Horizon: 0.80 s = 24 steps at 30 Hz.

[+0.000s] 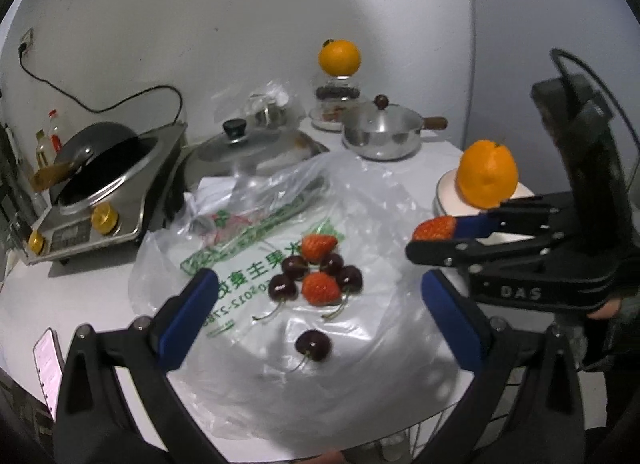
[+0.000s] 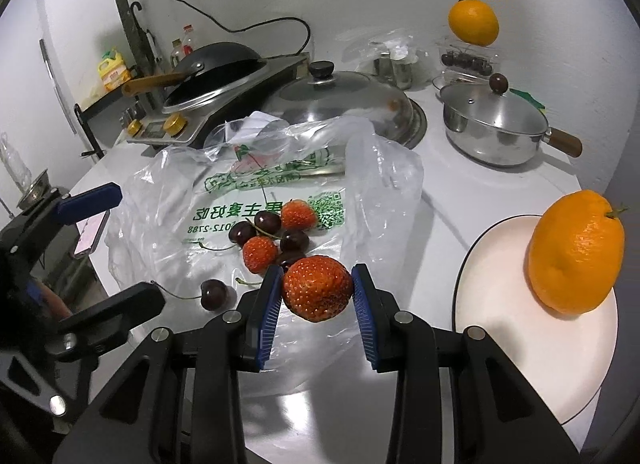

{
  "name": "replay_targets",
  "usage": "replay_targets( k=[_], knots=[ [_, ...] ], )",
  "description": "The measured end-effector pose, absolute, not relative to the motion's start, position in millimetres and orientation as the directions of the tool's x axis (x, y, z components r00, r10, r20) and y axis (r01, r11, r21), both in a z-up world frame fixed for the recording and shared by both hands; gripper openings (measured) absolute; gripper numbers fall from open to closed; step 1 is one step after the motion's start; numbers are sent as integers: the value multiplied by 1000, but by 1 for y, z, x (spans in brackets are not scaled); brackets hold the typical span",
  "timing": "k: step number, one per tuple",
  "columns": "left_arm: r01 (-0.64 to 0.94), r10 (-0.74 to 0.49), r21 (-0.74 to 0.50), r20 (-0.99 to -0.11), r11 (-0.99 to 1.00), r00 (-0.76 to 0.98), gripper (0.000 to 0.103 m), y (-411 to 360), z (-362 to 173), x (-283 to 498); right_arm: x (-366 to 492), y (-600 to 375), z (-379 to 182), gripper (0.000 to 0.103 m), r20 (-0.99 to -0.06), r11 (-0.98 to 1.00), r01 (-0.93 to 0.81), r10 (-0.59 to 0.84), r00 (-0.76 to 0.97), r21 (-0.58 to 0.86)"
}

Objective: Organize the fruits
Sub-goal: 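Lift the strawberry with the right gripper while the left gripper grasps a dark cherry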

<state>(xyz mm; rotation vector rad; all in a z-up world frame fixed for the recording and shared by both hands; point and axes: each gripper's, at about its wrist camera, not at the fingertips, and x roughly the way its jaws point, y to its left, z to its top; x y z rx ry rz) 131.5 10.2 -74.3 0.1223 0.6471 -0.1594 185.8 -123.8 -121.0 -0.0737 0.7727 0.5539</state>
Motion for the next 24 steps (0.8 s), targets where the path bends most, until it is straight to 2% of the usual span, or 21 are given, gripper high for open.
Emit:
replay_targets(
  k=[4,7,9,12,14,16,24],
  knots=[
    [198,-122,48,-641,979,758,102,10,-88,140,187,-128,-122,37,-678,858,-495,447,584,139],
    [210,-150,8,-675,978,723,94,14,-103,149,188,-130,-124,37,-680,858,-493,447,581,144],
    [197,-138,6,-696,980,705,93,16,-115,156,188,-130,-125,37,-683,858,-493,448,578,145],
    [188,-138,-11,-723,982,677,84,22,-130,163,189,-128,-129,37,-689,857,-495,448,570,147],
    [186,-142,-24,-742,982,655,73,26,-139,166,189,-126,-132,37,-694,856,-496,447,565,147],
    [186,-147,-34,-758,982,636,67,28,-147,168,190,-125,-134,37,-698,855,-497,447,560,148],
    [194,-152,-41,-783,980,603,52,31,-163,165,192,-120,-137,37,-706,857,-496,439,556,141]
  ],
)
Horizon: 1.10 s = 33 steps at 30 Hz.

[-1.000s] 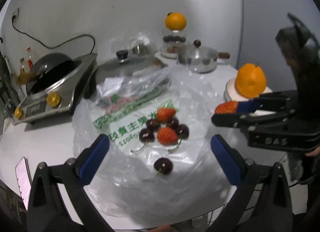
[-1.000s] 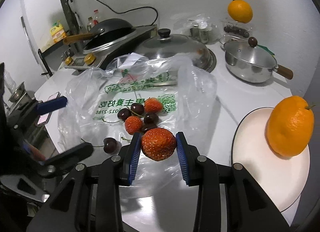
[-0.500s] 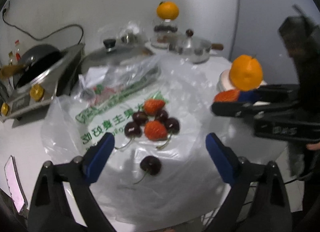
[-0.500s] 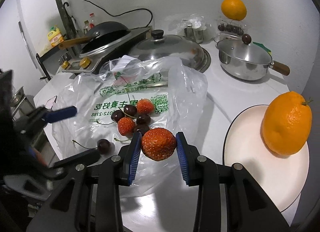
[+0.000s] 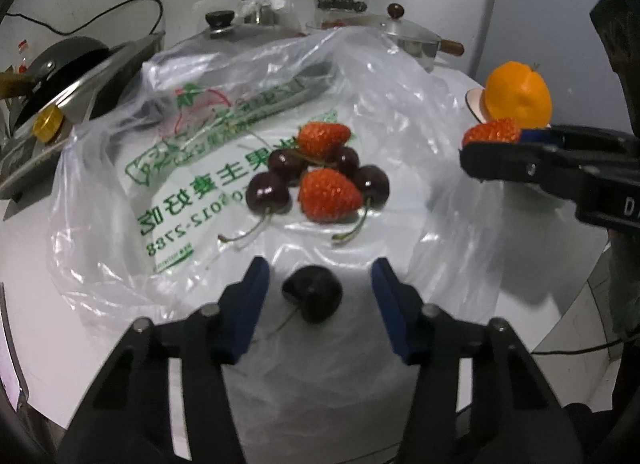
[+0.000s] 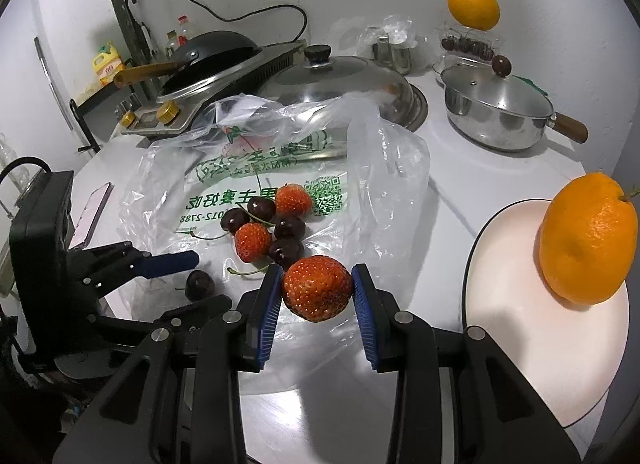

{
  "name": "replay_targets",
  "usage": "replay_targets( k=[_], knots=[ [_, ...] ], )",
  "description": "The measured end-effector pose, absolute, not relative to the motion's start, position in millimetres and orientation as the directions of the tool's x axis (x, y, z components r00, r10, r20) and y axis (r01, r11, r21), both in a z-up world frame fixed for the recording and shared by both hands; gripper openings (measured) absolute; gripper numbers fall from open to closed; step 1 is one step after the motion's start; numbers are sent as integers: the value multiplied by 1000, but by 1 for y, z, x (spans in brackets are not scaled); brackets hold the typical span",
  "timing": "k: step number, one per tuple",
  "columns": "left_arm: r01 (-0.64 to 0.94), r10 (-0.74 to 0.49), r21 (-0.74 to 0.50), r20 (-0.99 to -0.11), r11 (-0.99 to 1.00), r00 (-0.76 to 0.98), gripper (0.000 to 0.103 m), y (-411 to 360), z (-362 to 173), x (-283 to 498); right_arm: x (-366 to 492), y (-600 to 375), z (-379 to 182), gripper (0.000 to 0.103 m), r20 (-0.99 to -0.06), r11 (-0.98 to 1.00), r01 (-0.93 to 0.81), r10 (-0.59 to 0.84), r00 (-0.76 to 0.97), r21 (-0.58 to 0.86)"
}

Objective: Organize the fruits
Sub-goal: 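Lift the strawberry with the right gripper while the left gripper grasps a dark cherry, then carry the strawberry in the right gripper over the white plate while the left carries the cherry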

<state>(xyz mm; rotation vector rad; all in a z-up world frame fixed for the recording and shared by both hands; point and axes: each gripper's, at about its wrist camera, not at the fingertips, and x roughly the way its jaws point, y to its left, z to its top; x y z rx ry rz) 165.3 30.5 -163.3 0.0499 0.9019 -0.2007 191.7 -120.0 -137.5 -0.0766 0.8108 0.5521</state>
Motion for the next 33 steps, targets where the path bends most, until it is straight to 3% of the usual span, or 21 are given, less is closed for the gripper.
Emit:
replay_targets(
  k=[12,14,33],
  knots=[
    [189,-150,-44,-786,981,599,38,38,-168,163,189,-112,-137,37,-707,853,-504,438,556,132],
    [193,-157,-48,-784,980,601,31,39,-168,162,189,-112,-136,37,-706,853,-505,438,556,132],
    [200,-174,-58,-757,978,630,31,32,-144,154,180,-122,-122,37,-685,859,-497,434,586,119]
  ],
)
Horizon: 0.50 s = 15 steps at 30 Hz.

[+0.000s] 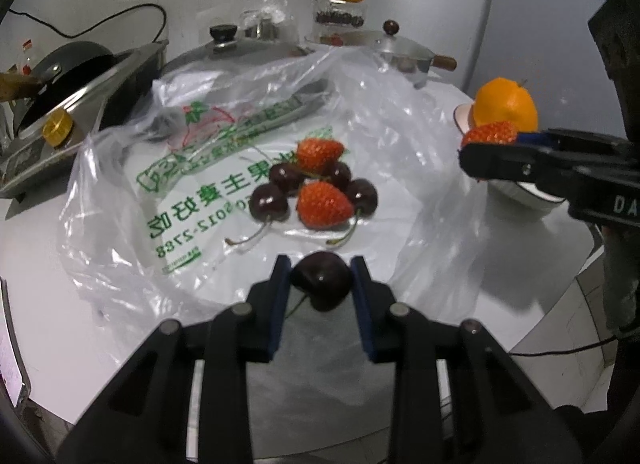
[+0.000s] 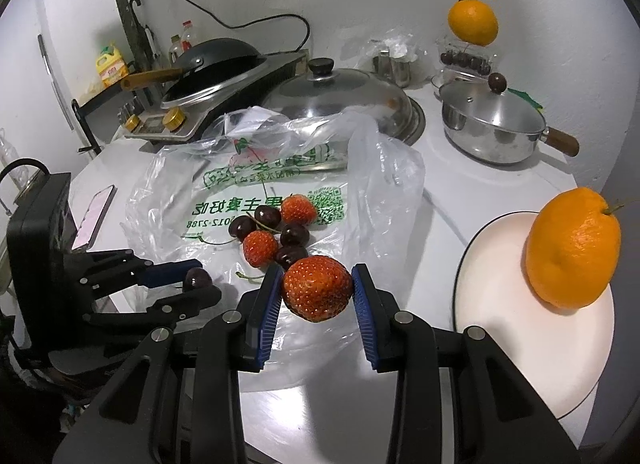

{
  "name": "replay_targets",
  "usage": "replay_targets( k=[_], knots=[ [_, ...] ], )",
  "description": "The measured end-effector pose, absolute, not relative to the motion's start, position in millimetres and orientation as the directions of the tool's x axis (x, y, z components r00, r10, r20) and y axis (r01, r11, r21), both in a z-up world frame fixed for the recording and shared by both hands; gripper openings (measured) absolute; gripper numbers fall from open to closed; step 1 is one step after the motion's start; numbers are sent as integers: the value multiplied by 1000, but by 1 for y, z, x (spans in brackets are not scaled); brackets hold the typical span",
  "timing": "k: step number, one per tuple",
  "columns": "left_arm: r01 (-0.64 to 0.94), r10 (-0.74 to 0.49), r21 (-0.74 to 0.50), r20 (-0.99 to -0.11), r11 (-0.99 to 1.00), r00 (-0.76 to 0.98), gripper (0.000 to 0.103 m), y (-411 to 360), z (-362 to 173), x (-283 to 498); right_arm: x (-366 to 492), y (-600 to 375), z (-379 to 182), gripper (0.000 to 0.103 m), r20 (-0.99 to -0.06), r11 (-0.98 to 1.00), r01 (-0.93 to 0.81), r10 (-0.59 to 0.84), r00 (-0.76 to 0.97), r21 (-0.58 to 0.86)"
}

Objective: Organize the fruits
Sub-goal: 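Carry the strawberry in the right gripper over the white plate while the left carries the cherry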

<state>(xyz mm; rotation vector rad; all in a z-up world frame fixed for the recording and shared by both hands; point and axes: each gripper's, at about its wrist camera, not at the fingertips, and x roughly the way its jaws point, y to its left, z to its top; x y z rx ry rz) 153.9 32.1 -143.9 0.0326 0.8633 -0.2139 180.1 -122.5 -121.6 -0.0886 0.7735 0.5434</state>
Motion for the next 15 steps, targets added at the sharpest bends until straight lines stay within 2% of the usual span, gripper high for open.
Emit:
replay_targets(
  k=[15],
  knots=[
    [224,-175,-28,-720,974,672,31,7,-113,151,175,-158,-106,37,-651,875,-470,426,628,119]
  ],
)
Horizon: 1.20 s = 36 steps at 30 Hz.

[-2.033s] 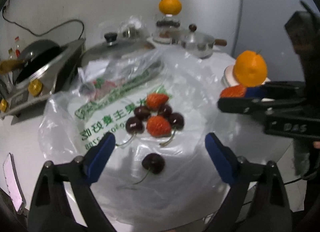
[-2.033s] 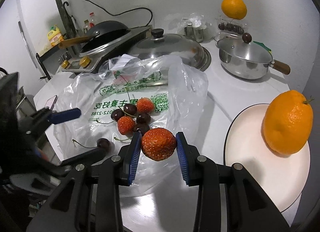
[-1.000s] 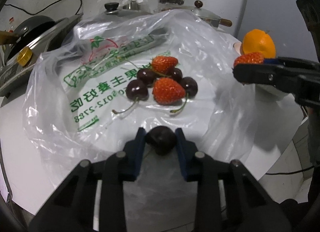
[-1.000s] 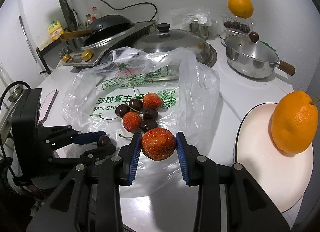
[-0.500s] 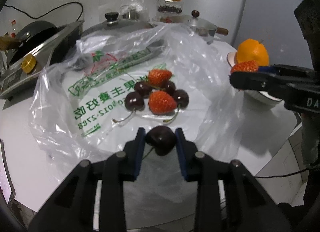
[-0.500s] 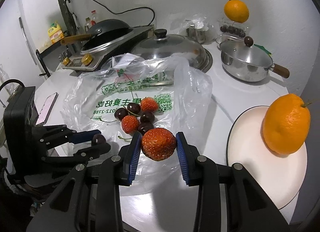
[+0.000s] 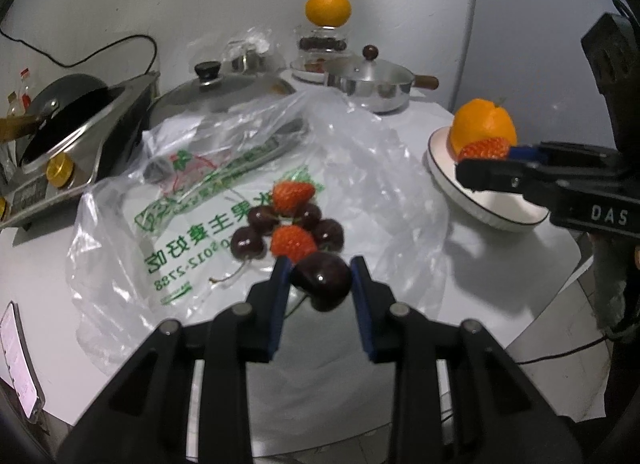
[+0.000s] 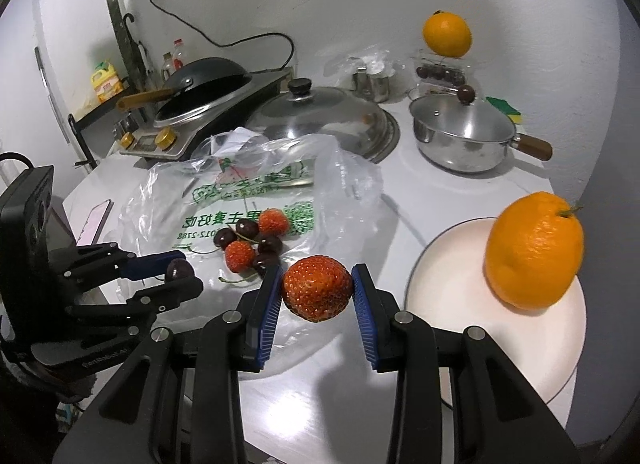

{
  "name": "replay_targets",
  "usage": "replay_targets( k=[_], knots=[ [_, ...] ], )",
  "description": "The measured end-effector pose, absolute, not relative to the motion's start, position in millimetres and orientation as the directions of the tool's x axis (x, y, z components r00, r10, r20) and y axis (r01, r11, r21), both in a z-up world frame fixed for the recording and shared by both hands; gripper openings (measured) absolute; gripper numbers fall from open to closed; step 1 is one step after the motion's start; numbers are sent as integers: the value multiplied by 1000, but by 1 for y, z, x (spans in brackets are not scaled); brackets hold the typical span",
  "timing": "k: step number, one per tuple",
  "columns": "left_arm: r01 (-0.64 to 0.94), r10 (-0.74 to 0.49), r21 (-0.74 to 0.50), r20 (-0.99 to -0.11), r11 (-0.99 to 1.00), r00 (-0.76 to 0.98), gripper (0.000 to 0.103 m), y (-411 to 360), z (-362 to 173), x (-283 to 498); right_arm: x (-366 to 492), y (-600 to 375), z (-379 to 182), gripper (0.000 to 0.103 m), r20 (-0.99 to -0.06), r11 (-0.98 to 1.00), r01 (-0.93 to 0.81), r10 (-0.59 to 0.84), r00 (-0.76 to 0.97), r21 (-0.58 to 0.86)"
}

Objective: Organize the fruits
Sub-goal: 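Carry the strawberry in the right gripper over the white plate while the left carries the cherry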

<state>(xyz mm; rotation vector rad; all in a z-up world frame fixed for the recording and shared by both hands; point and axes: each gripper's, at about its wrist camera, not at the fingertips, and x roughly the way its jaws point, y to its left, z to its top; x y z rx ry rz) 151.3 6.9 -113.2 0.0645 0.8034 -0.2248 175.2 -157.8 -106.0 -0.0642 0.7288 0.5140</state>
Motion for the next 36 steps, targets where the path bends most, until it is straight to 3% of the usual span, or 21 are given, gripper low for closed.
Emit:
replay_targets(
  k=[36],
  knots=[
    [394,-306,-46,-713,918,630,31,-125,-98,185,183,-297,-124,37,-647,942,-299,323,691,152]
  ],
)
